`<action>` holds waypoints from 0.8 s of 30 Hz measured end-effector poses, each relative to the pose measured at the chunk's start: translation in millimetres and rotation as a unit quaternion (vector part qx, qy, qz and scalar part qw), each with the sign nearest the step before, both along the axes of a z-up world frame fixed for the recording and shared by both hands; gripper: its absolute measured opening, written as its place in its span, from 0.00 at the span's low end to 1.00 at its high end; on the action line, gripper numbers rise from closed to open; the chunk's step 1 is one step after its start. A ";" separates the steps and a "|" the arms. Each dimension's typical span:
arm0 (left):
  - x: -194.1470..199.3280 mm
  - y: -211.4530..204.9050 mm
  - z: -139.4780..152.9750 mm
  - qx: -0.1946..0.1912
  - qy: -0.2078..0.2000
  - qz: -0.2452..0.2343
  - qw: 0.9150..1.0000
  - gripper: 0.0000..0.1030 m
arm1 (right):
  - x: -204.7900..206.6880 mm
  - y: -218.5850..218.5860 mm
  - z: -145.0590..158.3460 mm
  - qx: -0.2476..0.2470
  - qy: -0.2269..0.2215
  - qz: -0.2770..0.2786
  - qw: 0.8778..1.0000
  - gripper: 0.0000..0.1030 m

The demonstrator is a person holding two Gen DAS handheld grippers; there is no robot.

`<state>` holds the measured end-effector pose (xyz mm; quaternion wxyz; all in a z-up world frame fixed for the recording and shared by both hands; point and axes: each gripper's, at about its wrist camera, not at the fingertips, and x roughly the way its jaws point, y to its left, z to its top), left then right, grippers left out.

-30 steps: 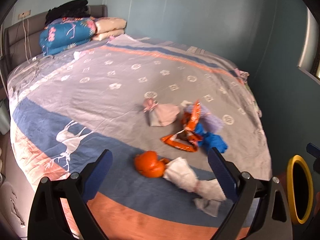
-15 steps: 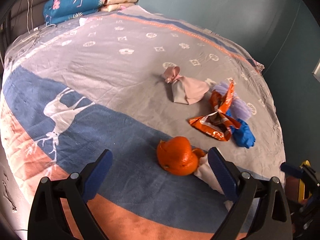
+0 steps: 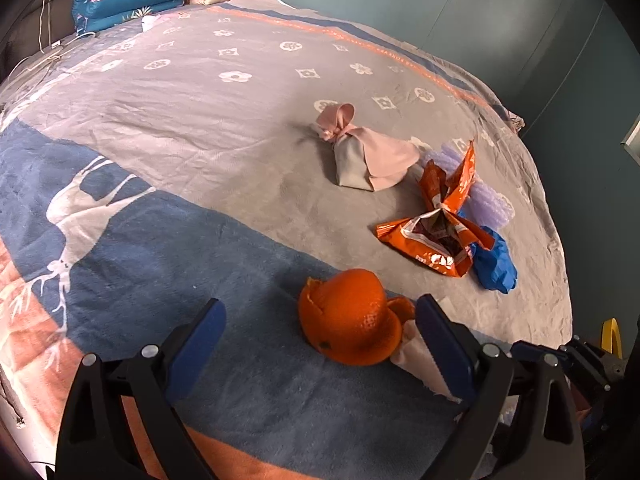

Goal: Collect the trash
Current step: 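Grasp the orange peel with the left tool while the right tool grasps another white tissue bundle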

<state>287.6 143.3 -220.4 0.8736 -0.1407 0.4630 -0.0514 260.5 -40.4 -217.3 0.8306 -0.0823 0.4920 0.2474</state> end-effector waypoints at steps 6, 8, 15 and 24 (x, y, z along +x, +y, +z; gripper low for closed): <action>0.5 -4.9 -2.8 0.009 0.000 -0.005 1.000 0.69 | 7.3 5.3 -11.8 -0.005 0.022 -0.006 1.000 0.64; 1.4 -5.7 -5.1 0.007 0.002 -0.009 1.000 0.60 | 9.4 8.0 -14.5 -0.010 0.026 -0.007 1.000 0.58; -0.4 -8.9 -4.9 0.003 -0.002 -0.018 1.000 0.31 | 13.1 12.8 -18.4 -0.030 0.021 -0.004 0.999 0.40; -6.4 -4.5 6.9 -0.018 -0.013 -0.020 1.000 0.24 | 1.5 16.5 -0.8 -0.034 -0.008 0.017 0.999 0.19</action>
